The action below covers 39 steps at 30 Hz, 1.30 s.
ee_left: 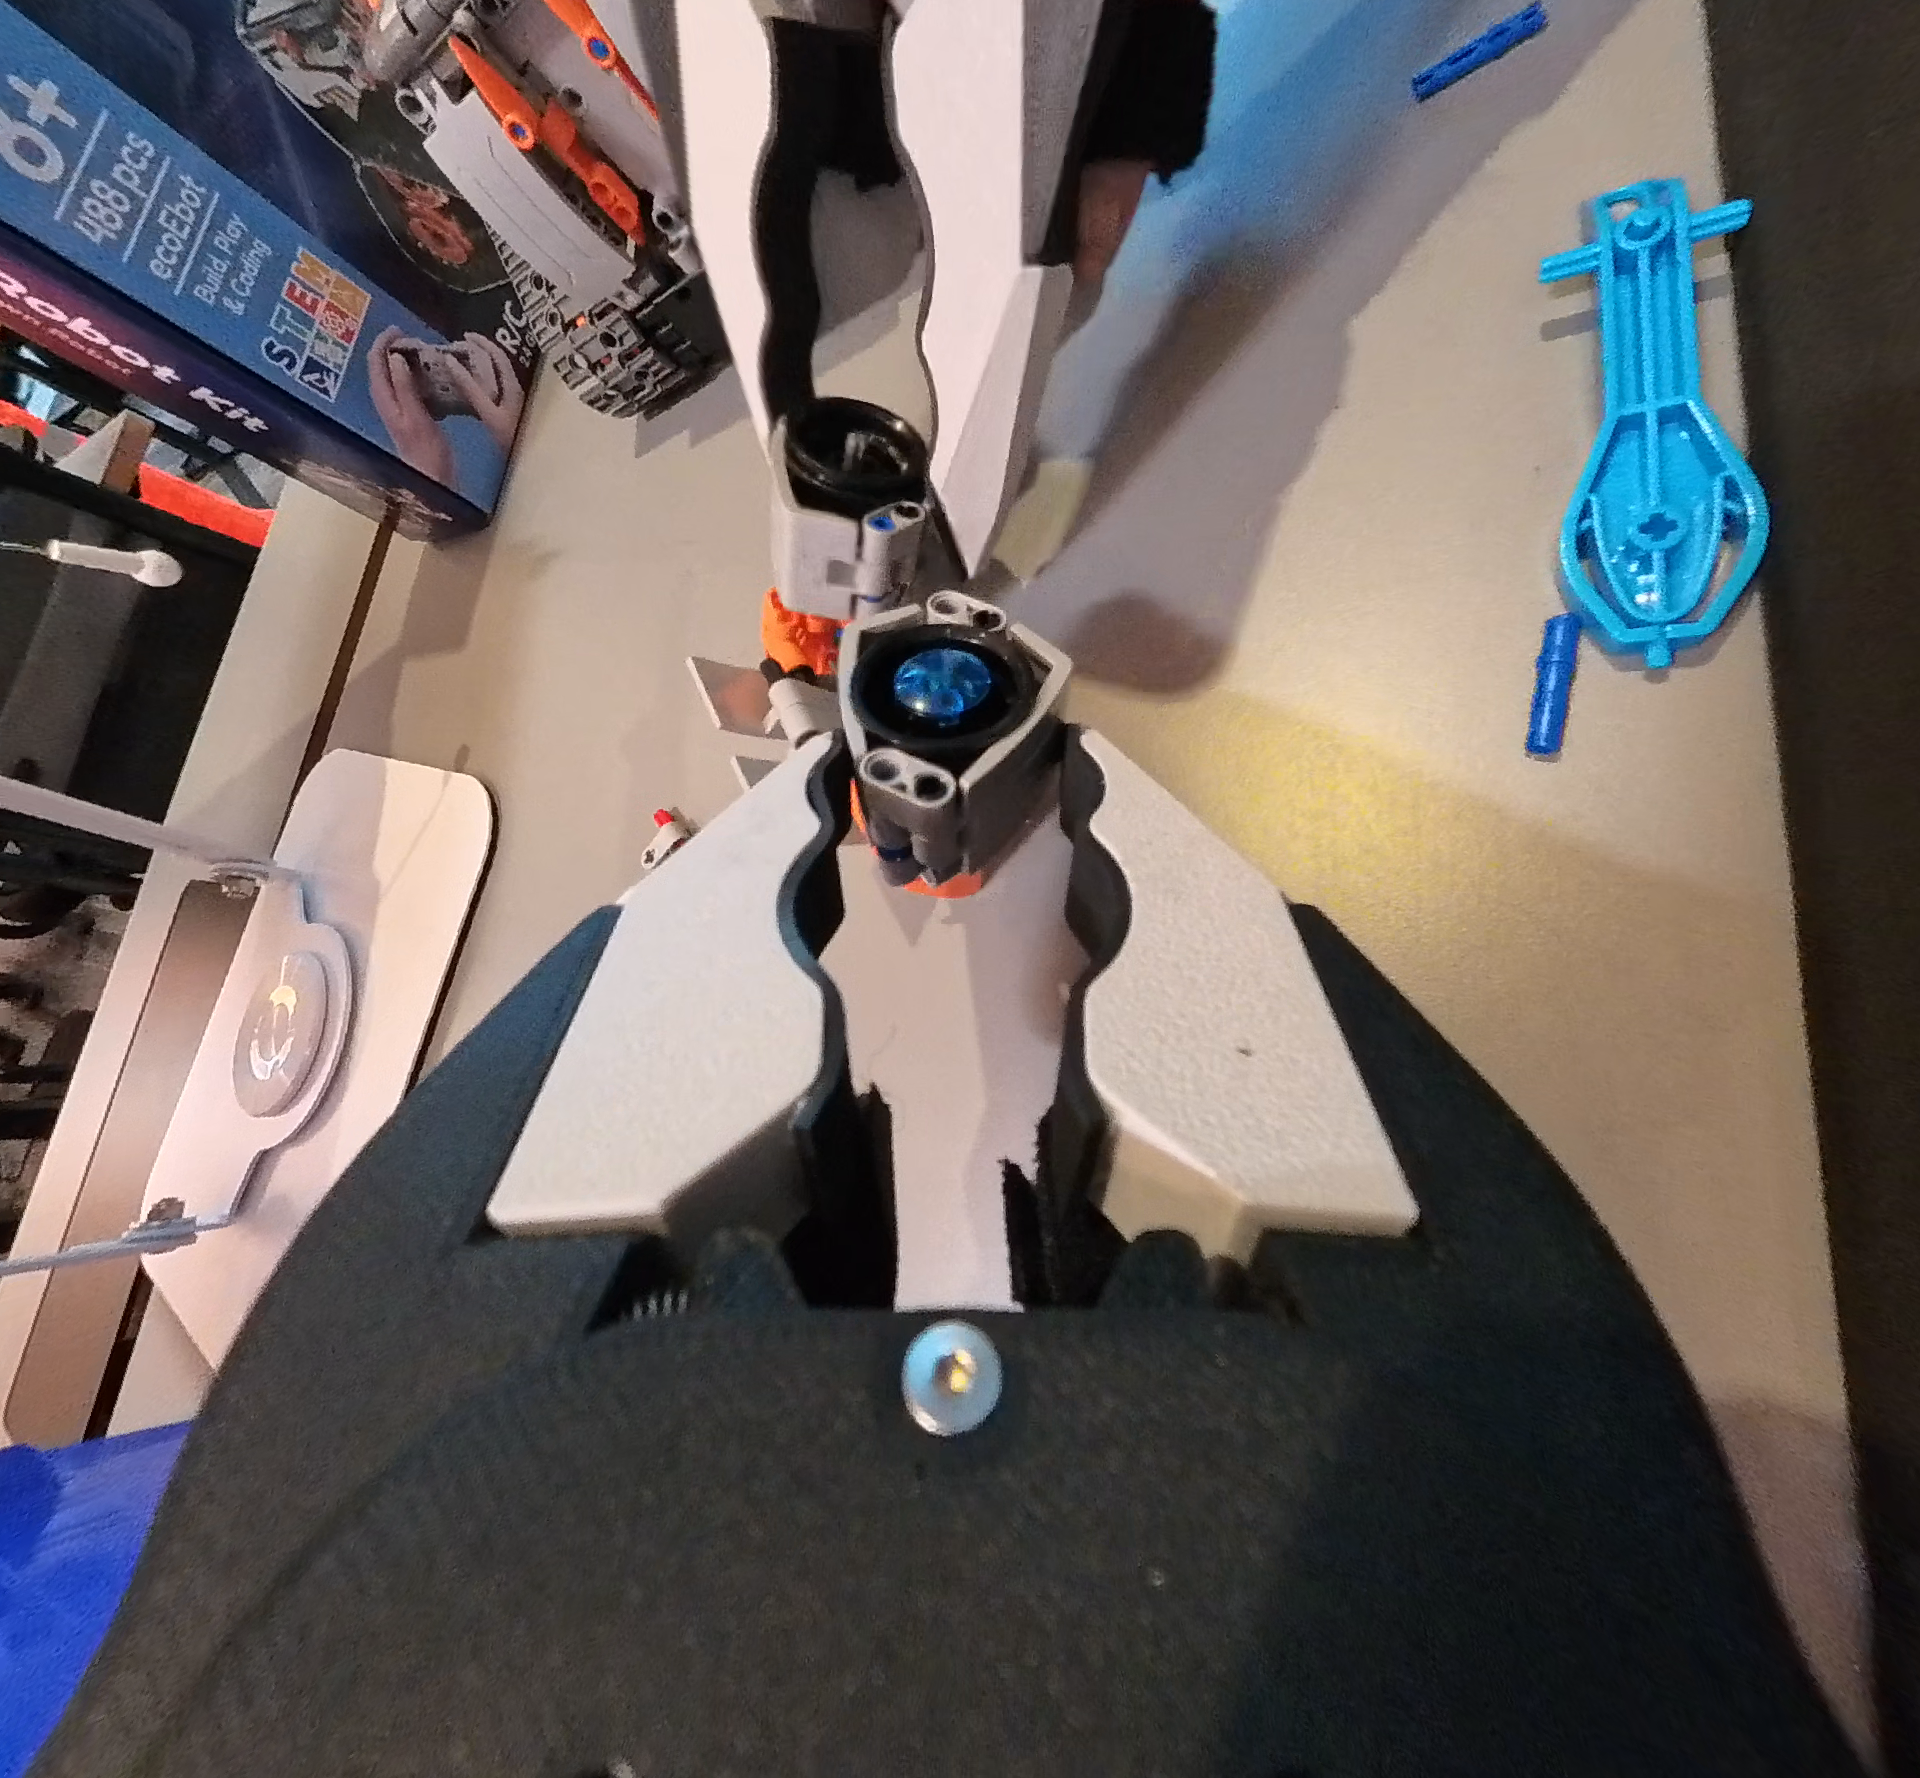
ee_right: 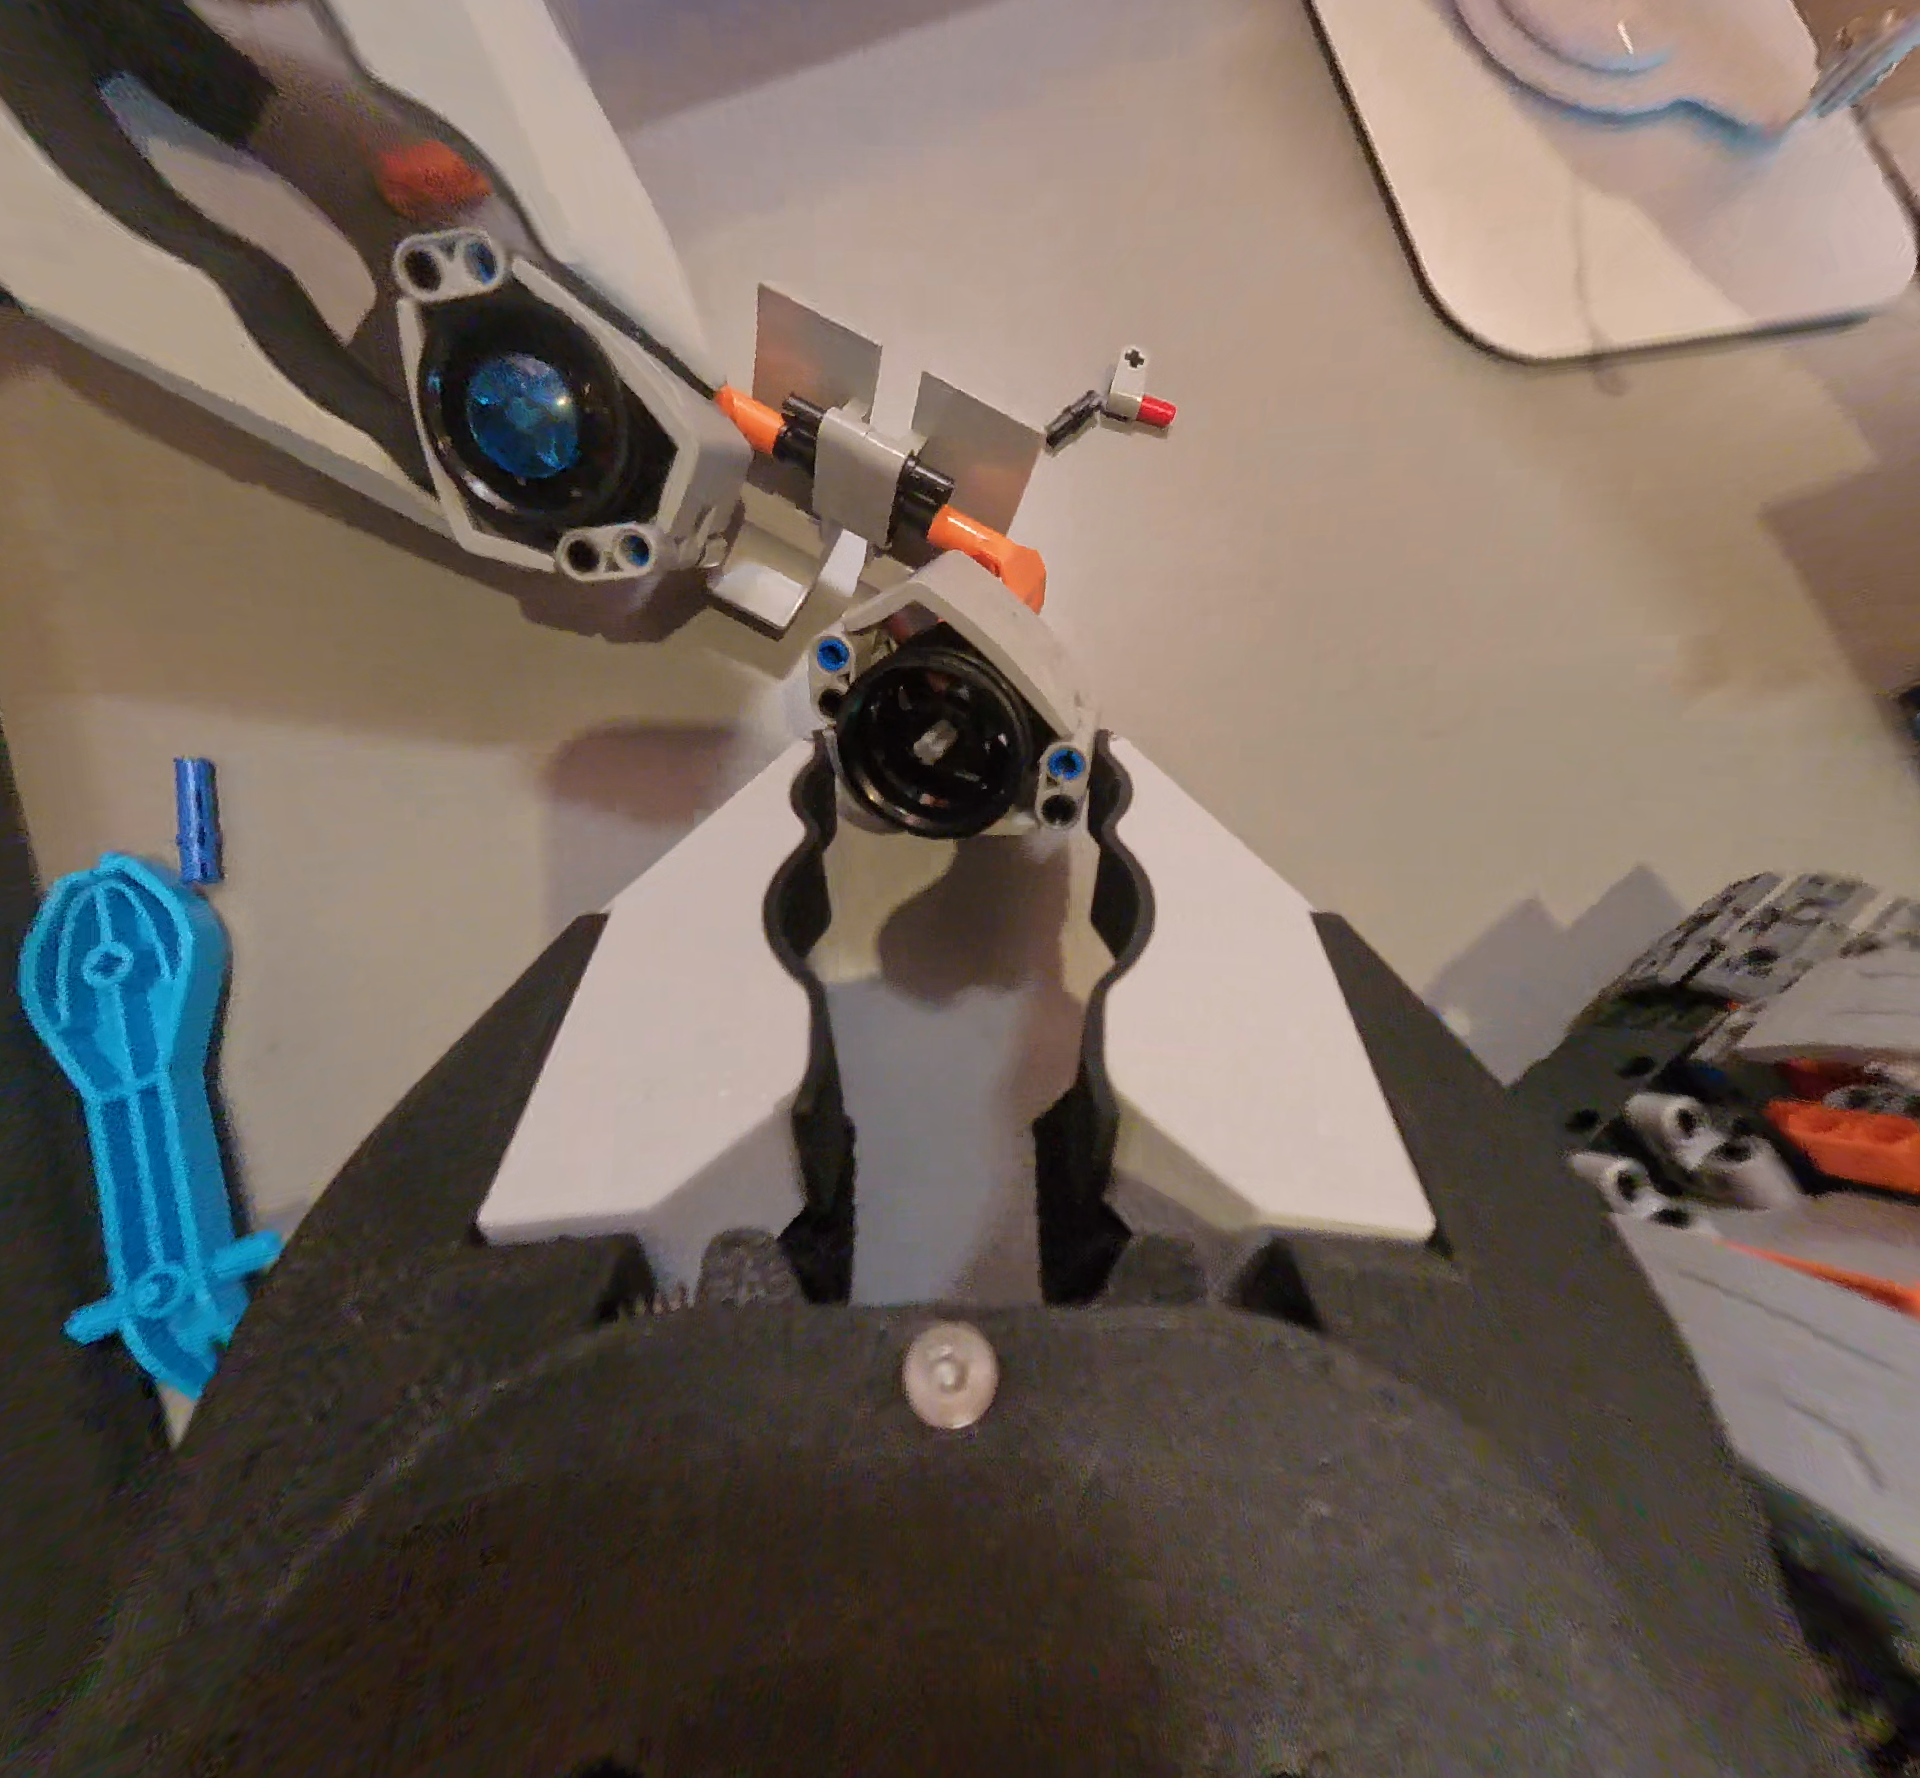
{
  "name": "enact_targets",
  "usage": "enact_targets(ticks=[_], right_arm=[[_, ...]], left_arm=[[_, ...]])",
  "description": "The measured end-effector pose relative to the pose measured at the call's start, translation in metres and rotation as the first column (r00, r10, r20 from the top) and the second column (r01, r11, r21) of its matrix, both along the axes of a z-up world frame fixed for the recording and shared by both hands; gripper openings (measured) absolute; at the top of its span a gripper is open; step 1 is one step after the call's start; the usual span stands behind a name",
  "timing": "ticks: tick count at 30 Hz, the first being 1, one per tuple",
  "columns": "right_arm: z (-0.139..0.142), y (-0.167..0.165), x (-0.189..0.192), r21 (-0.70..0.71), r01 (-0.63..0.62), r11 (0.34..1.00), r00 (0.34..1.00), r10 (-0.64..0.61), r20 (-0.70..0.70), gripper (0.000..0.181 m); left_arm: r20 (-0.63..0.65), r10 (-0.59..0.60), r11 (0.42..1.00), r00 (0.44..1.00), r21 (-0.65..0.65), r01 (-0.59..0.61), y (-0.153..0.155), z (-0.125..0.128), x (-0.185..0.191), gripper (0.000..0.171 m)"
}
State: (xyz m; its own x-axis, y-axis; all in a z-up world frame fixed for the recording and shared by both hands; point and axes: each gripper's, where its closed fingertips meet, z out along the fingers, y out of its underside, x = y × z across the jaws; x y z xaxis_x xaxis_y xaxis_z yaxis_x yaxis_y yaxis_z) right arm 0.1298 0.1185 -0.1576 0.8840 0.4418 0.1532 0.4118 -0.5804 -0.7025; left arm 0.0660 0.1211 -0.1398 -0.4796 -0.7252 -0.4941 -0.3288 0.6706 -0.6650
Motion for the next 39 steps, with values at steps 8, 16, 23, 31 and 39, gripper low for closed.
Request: enact_targets(ticks=[8,16,23,31,39], right_arm=[[0.007,-0.002,0.004,-0.183,-0.292,0.939,0.794,0.344,0.501,0.045],[0.018,-0.015,-0.008,-0.383,-0.279,0.881,0.79,0.437,0.431,0.046],[0.013,-0.021,-0.014,-0.374,-0.19,0.908,0.899,0.314,0.306,0.046],[0.014,-0.013,-0.017,-0.281,-0.144,0.949,0.953,0.21,0.221,0.046],[0.013,-0.012,-0.018,-0.224,-0.091,0.97,0.986,0.12,0.117,0.046]], left_arm=[[-0.008,-0.046,0.996,0.999,0.077,0.047,-0.002,-0.002,-0.004,0.037],[-0.031,-0.087,0.993,0.996,0.075,0.09,-0.003,0.003,-0.014,0.039],[-0.039,-0.02,1.0,0.999,0.02,0.021,0.006,0.01,-0.014,0.065],[-0.065,0.02,0.999,0.998,0.026,-0.018,0.011,-0.002,-0.009,0.043],[-0.014,-0.009,0.986,1.0,0.164,0.011,0.012,-0.003,-0.009,0.043]])
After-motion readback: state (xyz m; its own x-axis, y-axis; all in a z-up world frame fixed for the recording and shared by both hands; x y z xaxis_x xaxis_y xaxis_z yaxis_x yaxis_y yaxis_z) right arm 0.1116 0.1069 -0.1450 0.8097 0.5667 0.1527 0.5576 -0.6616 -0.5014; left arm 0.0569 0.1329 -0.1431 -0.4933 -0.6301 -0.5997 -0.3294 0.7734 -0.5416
